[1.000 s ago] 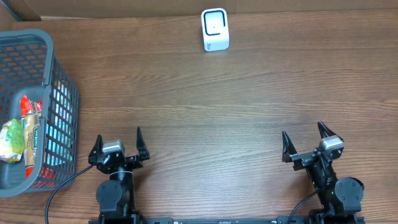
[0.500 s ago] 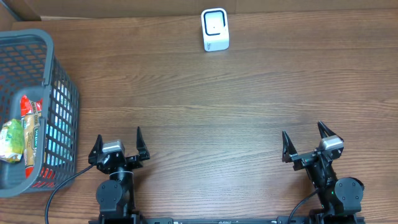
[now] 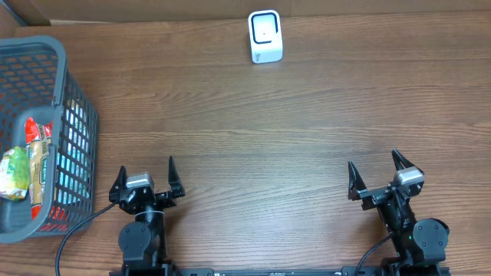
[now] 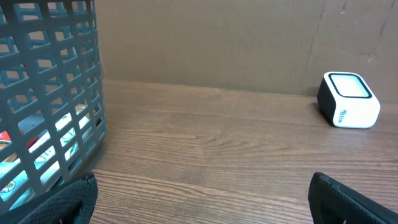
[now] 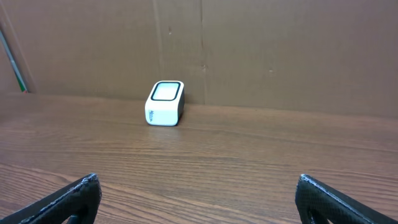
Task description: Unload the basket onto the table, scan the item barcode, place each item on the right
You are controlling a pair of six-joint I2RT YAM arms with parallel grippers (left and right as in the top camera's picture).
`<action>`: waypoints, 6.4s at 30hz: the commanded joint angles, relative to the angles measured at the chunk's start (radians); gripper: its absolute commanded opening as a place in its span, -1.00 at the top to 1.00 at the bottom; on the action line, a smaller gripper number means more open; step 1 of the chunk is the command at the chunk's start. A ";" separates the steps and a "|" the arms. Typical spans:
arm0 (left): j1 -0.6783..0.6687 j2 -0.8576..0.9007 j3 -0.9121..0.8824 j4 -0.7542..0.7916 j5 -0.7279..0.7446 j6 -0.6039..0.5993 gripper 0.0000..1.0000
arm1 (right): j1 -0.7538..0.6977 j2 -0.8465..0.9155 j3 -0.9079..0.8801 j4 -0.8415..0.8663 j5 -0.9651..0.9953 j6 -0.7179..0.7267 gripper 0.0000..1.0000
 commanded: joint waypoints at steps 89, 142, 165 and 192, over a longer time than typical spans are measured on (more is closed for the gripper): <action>-0.003 0.013 0.127 -0.001 0.013 -0.068 -0.99 | 0.007 -0.008 -0.011 0.006 -0.005 0.003 -1.00; 0.014 1.125 1.582 -0.863 0.451 -0.173 -1.00 | 0.007 -0.008 -0.011 0.006 -0.005 0.003 -1.00; 0.771 1.496 2.170 -1.354 0.294 -0.340 -0.89 | 0.007 -0.008 -0.011 0.005 -0.005 0.003 -1.00; 0.895 1.690 1.506 -1.028 0.447 -0.051 -0.73 | 0.007 -0.008 -0.011 0.006 -0.005 0.003 -1.00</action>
